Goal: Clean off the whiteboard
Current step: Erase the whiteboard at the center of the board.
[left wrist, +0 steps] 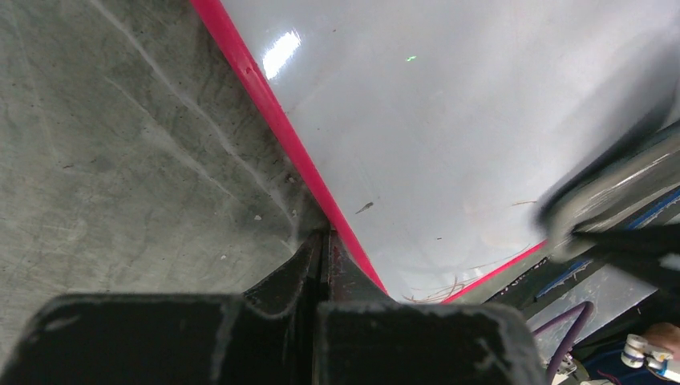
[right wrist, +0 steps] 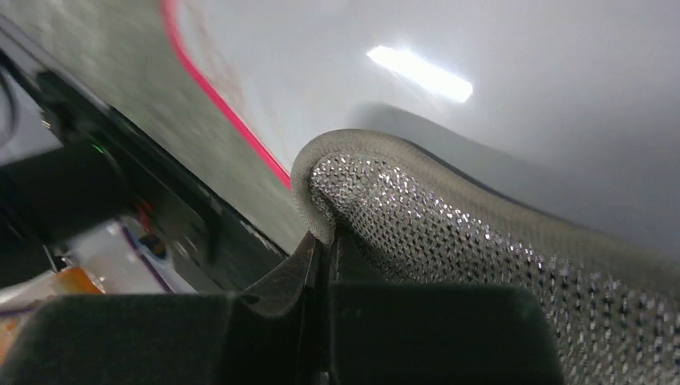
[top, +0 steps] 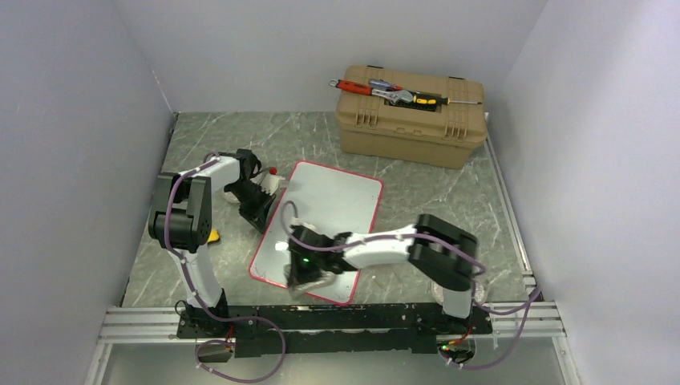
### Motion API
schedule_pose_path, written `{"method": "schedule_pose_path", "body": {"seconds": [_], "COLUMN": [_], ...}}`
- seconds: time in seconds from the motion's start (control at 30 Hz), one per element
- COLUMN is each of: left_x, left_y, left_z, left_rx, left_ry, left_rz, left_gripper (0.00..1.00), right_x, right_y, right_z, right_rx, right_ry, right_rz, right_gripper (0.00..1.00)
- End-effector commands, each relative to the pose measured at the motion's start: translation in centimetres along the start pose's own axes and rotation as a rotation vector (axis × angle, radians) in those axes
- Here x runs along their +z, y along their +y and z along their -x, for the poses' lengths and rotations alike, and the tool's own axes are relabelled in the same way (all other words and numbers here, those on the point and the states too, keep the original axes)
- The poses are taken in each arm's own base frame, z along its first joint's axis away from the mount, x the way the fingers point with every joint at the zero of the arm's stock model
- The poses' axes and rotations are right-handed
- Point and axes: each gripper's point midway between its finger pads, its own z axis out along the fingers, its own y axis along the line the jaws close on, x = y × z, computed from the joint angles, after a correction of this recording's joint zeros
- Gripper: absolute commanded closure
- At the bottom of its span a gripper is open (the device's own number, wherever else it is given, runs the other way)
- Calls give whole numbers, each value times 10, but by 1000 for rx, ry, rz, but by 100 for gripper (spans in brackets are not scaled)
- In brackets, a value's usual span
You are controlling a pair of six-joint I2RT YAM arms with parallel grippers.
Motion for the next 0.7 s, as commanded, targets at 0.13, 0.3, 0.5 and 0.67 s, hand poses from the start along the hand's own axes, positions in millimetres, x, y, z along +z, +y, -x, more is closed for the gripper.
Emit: {"method": "schedule_pose_path", "body": {"seconds": [0.13,0.3,0.5,0.67], "left_x": [13,10,14,5], "left_y": [-10,-10,-12,-16], "left_z": [11,13,8,12], "left_rx": [32,31,26,21], "left_ry": [-40,-50,-37,-39], "left_rz": [-36,-29,-38,-49], "left_gripper": [96,96,96,96], "right_x": [71,10,-15,23], "right_y": [3,-81,-122,-53], "right_z": [14,-24,-56,-18], "right_rx": [-129,0,54,-75], "right_ry": [56,25,39,55], "right_rz": [-80,-167,-216,-144], "right_gripper": [100,100,100,100]}}
